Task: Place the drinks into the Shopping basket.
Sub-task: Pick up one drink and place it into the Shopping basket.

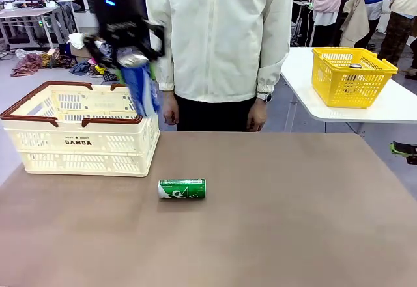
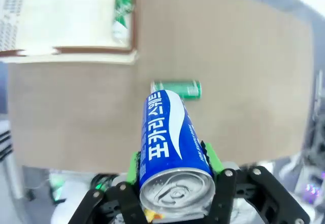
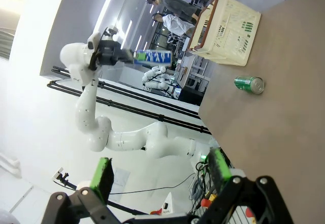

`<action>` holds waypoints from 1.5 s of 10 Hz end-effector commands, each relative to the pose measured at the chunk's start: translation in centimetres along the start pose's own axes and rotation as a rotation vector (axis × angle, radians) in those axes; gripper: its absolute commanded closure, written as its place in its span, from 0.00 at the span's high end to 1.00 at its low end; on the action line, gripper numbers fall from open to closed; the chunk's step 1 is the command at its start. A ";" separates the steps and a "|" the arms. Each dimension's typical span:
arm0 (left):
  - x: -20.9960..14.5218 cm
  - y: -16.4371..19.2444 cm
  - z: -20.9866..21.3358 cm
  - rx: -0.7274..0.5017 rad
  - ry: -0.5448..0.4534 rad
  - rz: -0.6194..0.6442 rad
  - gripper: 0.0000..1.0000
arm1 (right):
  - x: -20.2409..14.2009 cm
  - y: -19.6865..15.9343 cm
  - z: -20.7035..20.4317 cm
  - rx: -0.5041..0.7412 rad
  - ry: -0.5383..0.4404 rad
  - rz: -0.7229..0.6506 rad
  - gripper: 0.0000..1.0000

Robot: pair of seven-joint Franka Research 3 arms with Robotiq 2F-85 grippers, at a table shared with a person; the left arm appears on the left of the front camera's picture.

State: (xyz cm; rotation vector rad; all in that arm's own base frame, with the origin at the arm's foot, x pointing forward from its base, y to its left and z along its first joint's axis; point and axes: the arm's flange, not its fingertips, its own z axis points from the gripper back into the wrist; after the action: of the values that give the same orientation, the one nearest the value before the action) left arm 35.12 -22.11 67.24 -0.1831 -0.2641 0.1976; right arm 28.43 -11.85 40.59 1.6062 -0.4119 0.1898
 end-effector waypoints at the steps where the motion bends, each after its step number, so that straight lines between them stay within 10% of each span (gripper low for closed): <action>1: -0.8 5.4 -3.6 -0.090 -0.124 0.194 0.00 | 0.3 0.5 0.0 0.011 -0.010 -0.009 1.00; 3: -1.6 9.2 -4.1 -0.090 -0.176 0.453 0.00 | 0.3 0.5 0.0 0.011 -0.010 -0.009 1.00; 4: 1.7 7.5 -1.9 -0.060 -0.102 0.234 0.00 | 0.3 0.5 0.0 0.011 -0.010 -0.009 1.00; 10: 1.2 7.0 -2.4 -0.047 -0.108 0.245 0.00 | 0.3 0.5 0.0 0.011 -0.010 -0.009 1.00; 15: 15.2 14.0 -2.9 0.097 -0.018 -0.068 0.00 | 0.3 0.5 0.0 0.011 -0.010 -0.009 1.00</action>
State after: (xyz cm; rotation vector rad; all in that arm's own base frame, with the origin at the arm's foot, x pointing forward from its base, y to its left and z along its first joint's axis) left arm 45.89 -7.00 63.78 -0.0691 -0.2952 0.2599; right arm 28.43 -11.85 40.60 1.6062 -0.4120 0.1898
